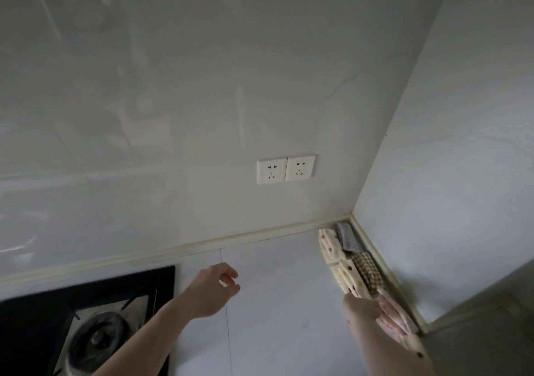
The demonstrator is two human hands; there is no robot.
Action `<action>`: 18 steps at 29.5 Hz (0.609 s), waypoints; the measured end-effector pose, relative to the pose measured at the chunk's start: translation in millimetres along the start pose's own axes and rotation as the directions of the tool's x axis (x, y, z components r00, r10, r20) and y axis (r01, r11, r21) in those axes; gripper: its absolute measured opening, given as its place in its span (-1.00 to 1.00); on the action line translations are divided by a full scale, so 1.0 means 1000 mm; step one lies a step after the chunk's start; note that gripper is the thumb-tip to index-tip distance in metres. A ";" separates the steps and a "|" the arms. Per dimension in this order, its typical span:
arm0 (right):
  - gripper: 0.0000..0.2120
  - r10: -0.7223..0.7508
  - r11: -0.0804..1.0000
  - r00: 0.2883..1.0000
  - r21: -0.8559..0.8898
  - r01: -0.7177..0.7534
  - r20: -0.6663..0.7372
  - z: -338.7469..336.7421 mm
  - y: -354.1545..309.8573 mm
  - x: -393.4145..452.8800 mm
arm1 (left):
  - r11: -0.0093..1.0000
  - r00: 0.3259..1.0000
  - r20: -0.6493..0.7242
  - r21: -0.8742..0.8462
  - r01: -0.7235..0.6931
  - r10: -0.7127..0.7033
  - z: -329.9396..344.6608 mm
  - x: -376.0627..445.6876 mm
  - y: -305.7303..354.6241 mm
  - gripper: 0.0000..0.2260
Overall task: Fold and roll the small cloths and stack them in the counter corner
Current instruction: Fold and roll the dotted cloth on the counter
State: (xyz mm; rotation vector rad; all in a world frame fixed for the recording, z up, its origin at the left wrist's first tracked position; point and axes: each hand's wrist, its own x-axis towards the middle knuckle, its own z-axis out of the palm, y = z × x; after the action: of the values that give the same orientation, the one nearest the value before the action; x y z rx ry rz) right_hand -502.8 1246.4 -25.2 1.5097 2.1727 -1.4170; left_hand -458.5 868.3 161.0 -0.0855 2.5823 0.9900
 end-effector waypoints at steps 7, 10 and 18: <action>-0.32 -0.151 0.976 0.988 -0.164 0.145 -0.026 0.005 -0.008 -0.080 | 0.999 0.999 -0.044 -0.043 0.009 -0.011 -0.014 -0.041 -0.031 -0.84; -0.32 -0.264 0.935 0.961 -0.223 0.275 0.080 0.018 -0.007 -0.115 | 0.999 0.998 -0.055 -0.039 0.036 -0.038 -0.025 -0.068 -0.054 -0.81; -0.41 -0.631 0.530 0.612 -0.311 0.789 0.476 0.083 0.011 -0.258 | 0.996 0.985 -0.155 -0.047 0.072 -0.078 -0.073 -0.171 -0.132 -0.91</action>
State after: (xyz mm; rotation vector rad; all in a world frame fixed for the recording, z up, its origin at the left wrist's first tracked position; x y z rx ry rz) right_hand -399.7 1015.1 70.7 0.1283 2.7627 -0.9665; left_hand -298.9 708.0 189.3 -0.2804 2.6773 1.0478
